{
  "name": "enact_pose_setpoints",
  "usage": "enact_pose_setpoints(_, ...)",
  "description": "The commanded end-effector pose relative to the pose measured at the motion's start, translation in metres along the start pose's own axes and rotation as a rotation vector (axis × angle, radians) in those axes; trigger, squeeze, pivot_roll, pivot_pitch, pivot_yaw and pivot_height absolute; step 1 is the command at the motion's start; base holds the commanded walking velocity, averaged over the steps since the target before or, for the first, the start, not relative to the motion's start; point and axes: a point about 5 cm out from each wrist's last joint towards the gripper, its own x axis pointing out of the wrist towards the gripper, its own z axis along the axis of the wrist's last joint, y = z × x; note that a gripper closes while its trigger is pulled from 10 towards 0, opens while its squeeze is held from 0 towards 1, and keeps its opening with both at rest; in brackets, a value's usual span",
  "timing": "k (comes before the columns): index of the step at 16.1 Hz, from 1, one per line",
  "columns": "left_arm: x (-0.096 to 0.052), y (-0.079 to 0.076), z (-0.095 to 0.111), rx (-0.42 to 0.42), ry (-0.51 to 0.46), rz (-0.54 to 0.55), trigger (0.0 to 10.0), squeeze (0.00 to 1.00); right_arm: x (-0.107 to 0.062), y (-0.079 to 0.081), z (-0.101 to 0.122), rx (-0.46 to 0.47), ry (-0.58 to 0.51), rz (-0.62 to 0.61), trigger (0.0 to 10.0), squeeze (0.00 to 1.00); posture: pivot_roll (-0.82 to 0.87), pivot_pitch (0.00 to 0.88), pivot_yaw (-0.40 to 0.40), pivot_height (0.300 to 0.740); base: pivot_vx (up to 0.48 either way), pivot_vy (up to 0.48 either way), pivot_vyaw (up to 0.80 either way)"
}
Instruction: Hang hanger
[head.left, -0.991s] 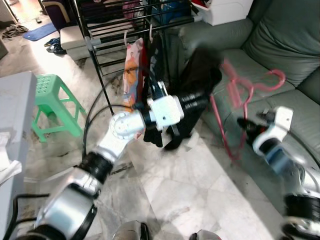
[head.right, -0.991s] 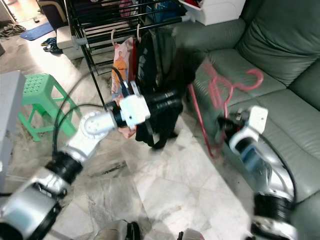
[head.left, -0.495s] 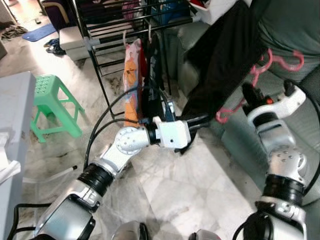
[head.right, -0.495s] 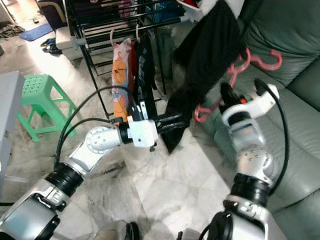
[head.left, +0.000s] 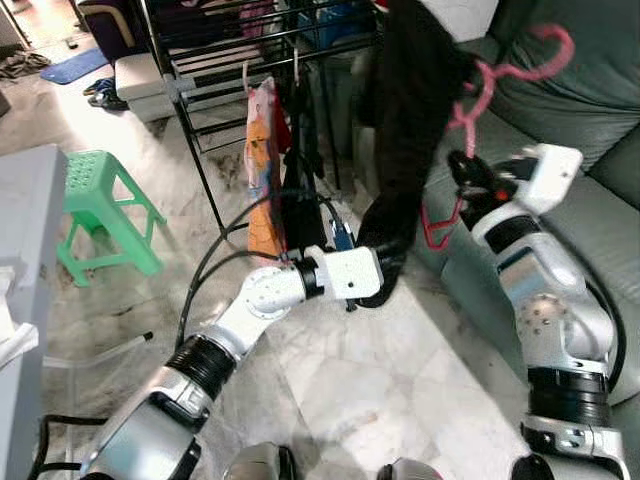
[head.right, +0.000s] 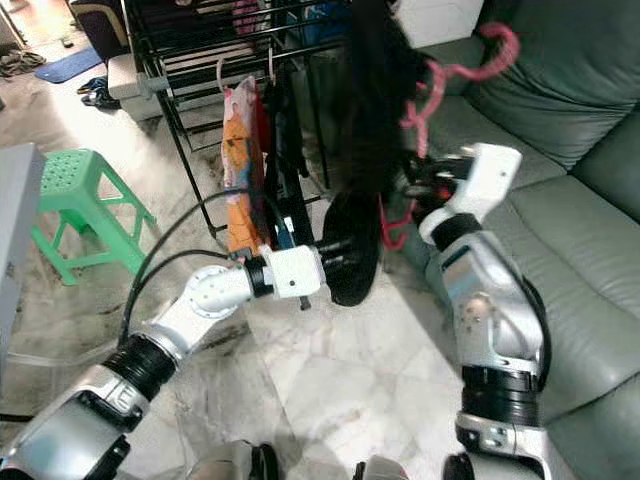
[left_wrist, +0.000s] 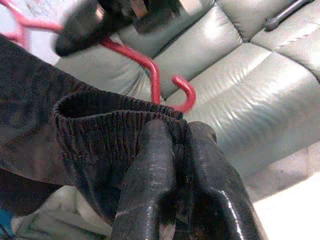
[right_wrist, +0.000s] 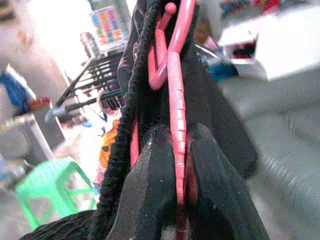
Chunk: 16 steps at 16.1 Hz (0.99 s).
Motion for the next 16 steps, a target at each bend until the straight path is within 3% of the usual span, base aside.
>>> enact_pose_setpoints(1,-0.004,-0.005,-0.007,-0.014,0.036,-0.004,10.0,1.00,0.001,0.011,0.015,-0.067,-0.079,0.060,10.0,0.00,-0.08,0.000,0.043,0.740,0.000,0.000,0.00)
enact_pose_setpoints(7,-0.012,-0.003,-0.013,-0.082,0.064,0.053,10.0,1.00,-0.014,0.015,0.000,-0.266,-0.048,0.120,10.0,0.00,-0.08,0.001,0.043,0.740,0.000,0.000,0.00)
enact_pose_setpoints(10,-0.029,-0.005,-0.018,-0.131,0.111,0.092,10.0,1.00,-0.025,0.005,-0.013,-0.352,-0.011,0.106,10.0,0.00,-0.07,0.007,0.044,0.740,0.000,0.000,0.00)
enact_pose_setpoints(13,-0.042,-0.009,-0.019,-0.140,0.120,0.128,10.0,1.00,-0.026,0.006,-0.018,-0.443,-0.012,0.107,10.0,0.00,-0.07,0.009,0.046,0.740,0.000,0.000,0.00)
enact_pose_setpoints(15,-0.062,0.008,-0.024,-0.107,0.161,0.249,10.0,1.00,-0.036,0.004,-0.027,-0.470,0.040,0.163,10.0,0.00,-0.06,0.012,0.044,0.740,0.000,0.000,0.00)
enact_pose_setpoints(16,-0.069,0.013,-0.023,-0.046,0.174,0.253,10.0,1.00,-0.043,0.003,-0.032,-0.461,0.077,0.205,10.0,0.00,-0.05,0.013,0.038,0.740,0.000,0.000,0.00)
